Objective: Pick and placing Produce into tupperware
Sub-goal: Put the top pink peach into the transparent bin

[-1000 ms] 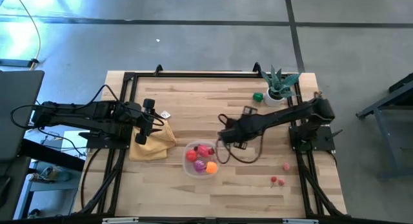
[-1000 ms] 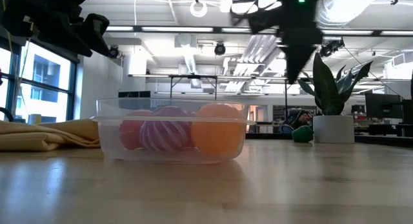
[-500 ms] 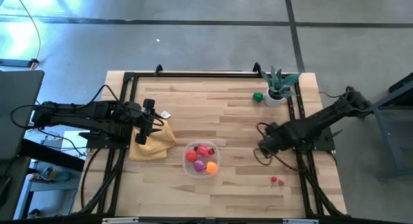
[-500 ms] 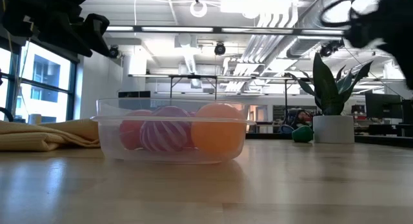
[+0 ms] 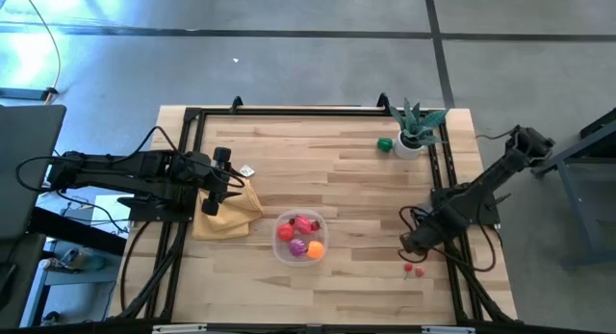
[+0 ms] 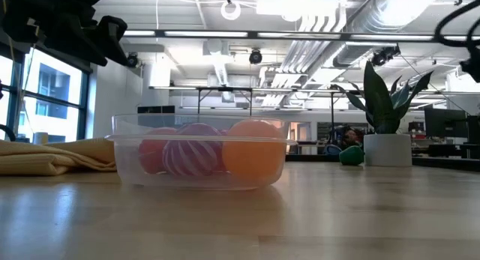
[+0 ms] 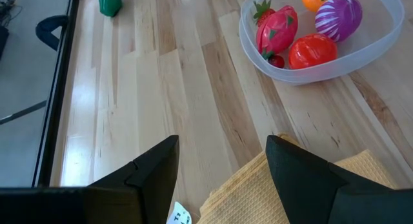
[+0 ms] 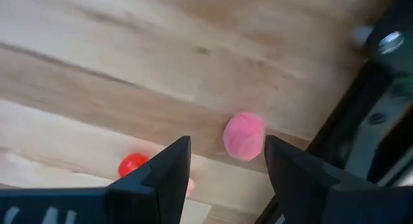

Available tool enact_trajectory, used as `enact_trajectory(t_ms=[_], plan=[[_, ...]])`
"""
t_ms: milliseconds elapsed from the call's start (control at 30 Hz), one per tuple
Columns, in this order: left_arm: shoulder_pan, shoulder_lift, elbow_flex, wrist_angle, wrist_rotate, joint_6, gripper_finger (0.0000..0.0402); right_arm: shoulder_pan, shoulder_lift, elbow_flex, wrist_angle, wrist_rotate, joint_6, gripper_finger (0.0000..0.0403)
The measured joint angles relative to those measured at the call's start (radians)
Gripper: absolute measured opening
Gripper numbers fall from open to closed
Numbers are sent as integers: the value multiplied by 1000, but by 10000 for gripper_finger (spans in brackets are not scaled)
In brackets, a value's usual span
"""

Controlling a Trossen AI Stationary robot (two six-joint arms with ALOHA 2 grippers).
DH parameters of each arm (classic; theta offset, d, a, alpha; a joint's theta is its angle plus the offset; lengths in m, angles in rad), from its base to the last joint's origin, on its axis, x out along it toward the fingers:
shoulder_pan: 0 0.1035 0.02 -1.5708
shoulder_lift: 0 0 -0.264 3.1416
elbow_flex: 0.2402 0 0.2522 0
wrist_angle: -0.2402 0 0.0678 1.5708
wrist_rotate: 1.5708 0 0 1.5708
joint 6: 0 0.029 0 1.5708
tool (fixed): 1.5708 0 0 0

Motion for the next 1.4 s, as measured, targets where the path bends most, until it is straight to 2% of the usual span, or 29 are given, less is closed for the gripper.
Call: enact_trajectory(t_ms=[300,633,1033,1400], plan=[[0,0,0,0,0,0,221,132,0,-53,59,19,213,191],[0,0,0,0,0,0,221,194,1,-120,162,56,344,191],[0,0,0,0,0,0,221,196,1,-217,307,69,367,191],[0,0,0,0,0,0,221,196,0,-222,315,66,368,179]])
